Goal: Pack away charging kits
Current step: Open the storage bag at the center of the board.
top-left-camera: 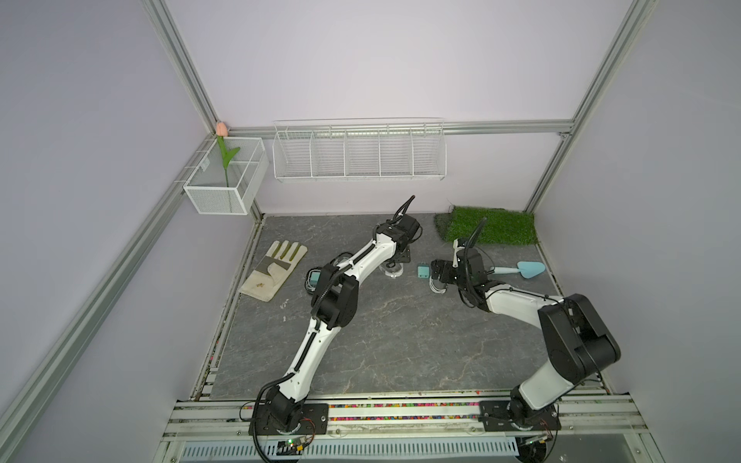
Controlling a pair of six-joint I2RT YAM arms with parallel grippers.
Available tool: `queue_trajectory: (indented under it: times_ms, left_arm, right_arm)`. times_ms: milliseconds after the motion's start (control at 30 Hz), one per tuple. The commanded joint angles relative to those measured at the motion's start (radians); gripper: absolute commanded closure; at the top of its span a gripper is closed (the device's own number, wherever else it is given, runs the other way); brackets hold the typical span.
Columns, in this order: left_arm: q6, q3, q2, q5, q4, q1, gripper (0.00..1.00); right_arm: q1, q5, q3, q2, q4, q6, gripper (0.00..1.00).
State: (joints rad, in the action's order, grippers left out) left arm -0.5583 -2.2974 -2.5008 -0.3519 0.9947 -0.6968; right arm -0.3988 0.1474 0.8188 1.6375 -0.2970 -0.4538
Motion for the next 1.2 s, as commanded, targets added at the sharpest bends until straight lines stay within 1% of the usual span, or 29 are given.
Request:
queue_trajectory:
  times_ms: [0, 100, 167, 300, 467, 667, 700, 733, 767, 800, 833, 867, 933, 967, 1033, 1100, 1167]
  left_arm:
    - [0.021, -0.038, -0.006, -0.012, 0.069, -0.012, 0.22]
    - [0.026, -0.024, 0.016, -0.010, 0.076, -0.022, 0.39]
    - [0.033, 0.012, 0.050, 0.004, 0.064, -0.031, 0.55]
    - [0.041, 0.133, 0.148, 0.035, -0.002, -0.046, 0.70]
    - [0.050, 0.296, 0.271, 0.090, -0.092, -0.049, 1.00]
    - [0.050, 0.429, 0.385, 0.121, -0.164, -0.049, 1.00]
    - [0.053, 0.444, 0.397, 0.115, -0.175, -0.049, 0.90]
    - [0.056, 0.458, 0.407, 0.099, -0.185, -0.049, 0.70]
    - [0.062, 0.464, 0.407, 0.087, -0.191, -0.049, 0.48]
    - [0.078, 0.461, 0.395, 0.086, -0.194, -0.049, 0.36]
    - [0.093, 0.437, 0.372, 0.091, -0.180, -0.051, 0.34]
    - [0.104, 0.400, 0.336, 0.072, -0.145, -0.057, 0.32]
    - [0.104, 0.312, 0.263, -0.020, -0.065, -0.080, 0.29]
    - [0.092, 0.256, 0.219, -0.067, -0.010, -0.091, 0.29]
    - [0.090, 0.182, 0.157, -0.114, 0.044, -0.104, 0.32]
    - [0.078, 0.123, 0.106, -0.147, 0.079, -0.105, 0.37]
    - [0.054, 0.053, 0.053, -0.216, 0.140, -0.105, 0.37]
  right_arm:
    - [0.005, -0.020, -0.023, -0.040, -0.031, -0.024, 0.04]
    - [0.005, -0.030, -0.029, -0.045, -0.034, -0.029, 0.04]
    - [0.005, -0.036, -0.032, -0.044, -0.039, -0.037, 0.04]
    - [0.004, -0.054, -0.041, -0.039, -0.053, -0.048, 0.03]
    - [0.003, -0.060, -0.059, -0.050, -0.067, -0.057, 0.03]
    - [-0.003, -0.072, -0.085, -0.065, -0.095, -0.076, 0.03]
    - [-0.004, -0.073, -0.091, -0.065, -0.101, -0.079, 0.03]
    - [-0.005, -0.077, -0.096, -0.068, -0.107, -0.084, 0.03]
    - [-0.004, -0.077, -0.100, -0.071, -0.112, -0.088, 0.03]
    - [-0.005, -0.075, -0.105, -0.075, -0.115, -0.089, 0.03]
    - [-0.005, -0.072, -0.111, -0.081, -0.118, -0.091, 0.03]
    - [-0.005, -0.070, -0.115, -0.086, -0.118, -0.090, 0.03]
    - [-0.005, -0.066, -0.120, -0.095, -0.116, -0.090, 0.03]
    - [-0.005, -0.065, -0.122, -0.098, -0.116, -0.088, 0.03]
    - [-0.005, -0.066, -0.124, -0.100, -0.116, -0.088, 0.03]
    - [-0.005, -0.067, -0.124, -0.098, -0.115, -0.086, 0.03]
    - [-0.005, -0.070, -0.122, -0.097, -0.114, -0.084, 0.03]
